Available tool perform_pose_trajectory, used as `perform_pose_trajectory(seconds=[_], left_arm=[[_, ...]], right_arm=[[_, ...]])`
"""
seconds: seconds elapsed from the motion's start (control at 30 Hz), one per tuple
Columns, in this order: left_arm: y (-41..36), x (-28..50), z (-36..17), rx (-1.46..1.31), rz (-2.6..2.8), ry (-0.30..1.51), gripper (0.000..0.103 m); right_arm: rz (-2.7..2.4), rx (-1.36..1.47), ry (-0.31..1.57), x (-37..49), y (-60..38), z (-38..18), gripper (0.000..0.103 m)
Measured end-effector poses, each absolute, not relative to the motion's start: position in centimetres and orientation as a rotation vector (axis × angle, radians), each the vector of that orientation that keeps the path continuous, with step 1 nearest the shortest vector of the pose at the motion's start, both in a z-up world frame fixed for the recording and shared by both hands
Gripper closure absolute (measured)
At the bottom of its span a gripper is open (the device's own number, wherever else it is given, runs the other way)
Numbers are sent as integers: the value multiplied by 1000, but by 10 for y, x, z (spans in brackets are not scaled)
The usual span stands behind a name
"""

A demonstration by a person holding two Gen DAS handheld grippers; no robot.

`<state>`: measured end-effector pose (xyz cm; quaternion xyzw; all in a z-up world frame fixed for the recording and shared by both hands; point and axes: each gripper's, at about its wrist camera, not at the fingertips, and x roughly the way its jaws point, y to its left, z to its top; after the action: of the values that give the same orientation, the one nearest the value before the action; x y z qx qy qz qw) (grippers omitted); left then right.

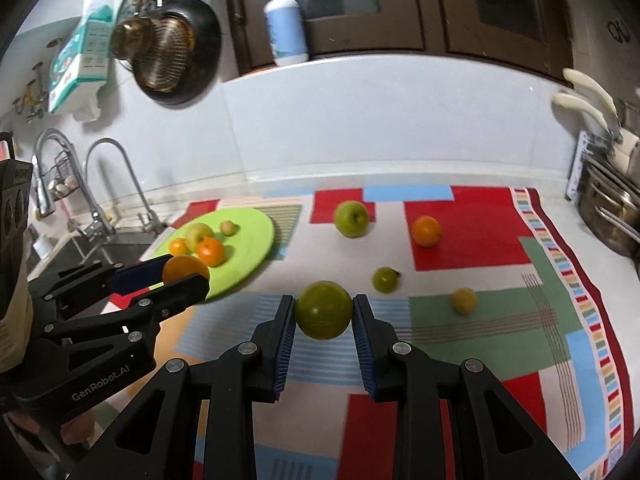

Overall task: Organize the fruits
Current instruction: 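Carry the orange and the green lime over the green plate with both grippers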

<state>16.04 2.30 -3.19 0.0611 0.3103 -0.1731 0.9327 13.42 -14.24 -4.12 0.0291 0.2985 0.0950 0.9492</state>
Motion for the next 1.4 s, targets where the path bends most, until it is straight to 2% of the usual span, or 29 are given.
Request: perform_pose_trajectory(seconds=[0.7,1.4], left_arm=[[99,169,-14,81,-201,599,68],[133,234,-62,49,-121,706,68]], right_arm=[[339,20,502,156,-62,-11,73],[445,-41,650,236,-13,-58,73]])
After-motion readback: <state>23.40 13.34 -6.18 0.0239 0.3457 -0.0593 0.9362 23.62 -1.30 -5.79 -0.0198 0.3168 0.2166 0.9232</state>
